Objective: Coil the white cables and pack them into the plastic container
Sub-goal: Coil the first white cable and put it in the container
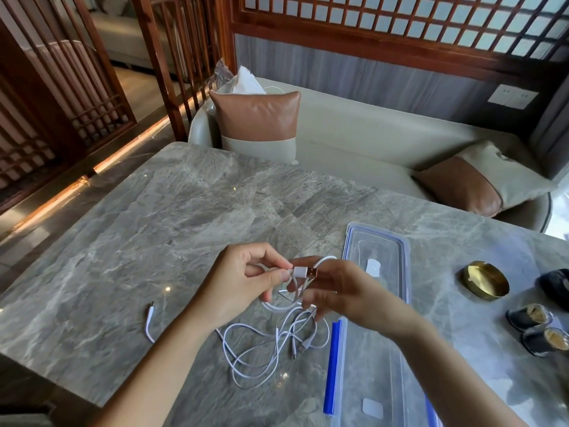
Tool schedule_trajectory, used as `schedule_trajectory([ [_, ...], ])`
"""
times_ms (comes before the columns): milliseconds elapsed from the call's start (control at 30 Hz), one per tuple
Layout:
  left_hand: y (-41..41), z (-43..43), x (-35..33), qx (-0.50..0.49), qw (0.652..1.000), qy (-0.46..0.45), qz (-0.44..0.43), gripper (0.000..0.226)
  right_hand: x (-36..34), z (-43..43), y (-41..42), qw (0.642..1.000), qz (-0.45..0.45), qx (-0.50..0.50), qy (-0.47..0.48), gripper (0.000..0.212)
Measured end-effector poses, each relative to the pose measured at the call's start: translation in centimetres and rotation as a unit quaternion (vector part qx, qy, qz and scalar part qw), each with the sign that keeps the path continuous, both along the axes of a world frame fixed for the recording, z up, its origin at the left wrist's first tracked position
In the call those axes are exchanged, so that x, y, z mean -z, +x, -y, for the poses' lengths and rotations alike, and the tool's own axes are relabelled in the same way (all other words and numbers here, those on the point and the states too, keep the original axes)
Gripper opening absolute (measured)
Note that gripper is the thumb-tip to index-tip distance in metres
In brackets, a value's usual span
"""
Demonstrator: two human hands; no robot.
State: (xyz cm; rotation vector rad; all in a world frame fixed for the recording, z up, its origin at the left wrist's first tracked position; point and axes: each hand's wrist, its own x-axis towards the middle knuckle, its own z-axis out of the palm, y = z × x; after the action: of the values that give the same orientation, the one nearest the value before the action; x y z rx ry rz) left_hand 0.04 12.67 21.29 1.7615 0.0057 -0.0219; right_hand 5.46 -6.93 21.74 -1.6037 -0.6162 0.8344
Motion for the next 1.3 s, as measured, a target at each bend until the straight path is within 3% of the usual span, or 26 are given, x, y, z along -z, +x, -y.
schedule_trajectory([
  [200,-0.2,-0.5,-0.9,0.056,0.998,0.04,-0.006,0.009,-1.1,1.2,0.7,0.991,-0.123,-0.045,0.005,0.048],
  [367,-0.2,0.4,-1.0,0.1,0.989,0.112,-0.016,0.009,-1.0,-0.2,0.5,0.997,0.016,-0.043,-0.057,0.013],
  [533,0.1,0.1,-0.5,0.088,0.994,0.059,-0.039,0.026,-0.4,-0.8,0.5,0.996,0.063,-0.011,-0.066,0.008],
  [667,0.0,0.0,0.2,0.028,0.997,0.077,-0.012,0.025,0.4,-1.1,0.0,0.997,0.058,0.049,-0.028,0.007],
  [800,-0.4,0.7,1.1,-0.047,0.999,-0.025,0.003,0.01,0.9,-1.7,-0.7,0.99,0.009,0.131,0.048,0.014],
  [967,-2.2,3.0,2.9,-0.115,0.973,-0.202,0.011,0.031,1.2,-2.7,-1.9,0.971,-0.043,0.208,0.111,0.018],
  [1100,-2.3,3.5,3.3,-0.175,0.964,-0.198,0.027,0.035,1.3,-3.0,-2.3,0.987,-0.044,0.141,0.067,0.022],
  [1200,-2.1,2.7,3.1,-0.13,0.982,-0.134,0.019,0.033,1.0,-2.4,-1.9,0.998,0.006,0.066,-0.009,0.019],
  [1300,-1.8,1.5,2.5,-0.065,0.994,-0.093,0.006,0.035,0.4,-1.3,-1.0,0.998,-0.056,0.021,-0.024,0.02],
])
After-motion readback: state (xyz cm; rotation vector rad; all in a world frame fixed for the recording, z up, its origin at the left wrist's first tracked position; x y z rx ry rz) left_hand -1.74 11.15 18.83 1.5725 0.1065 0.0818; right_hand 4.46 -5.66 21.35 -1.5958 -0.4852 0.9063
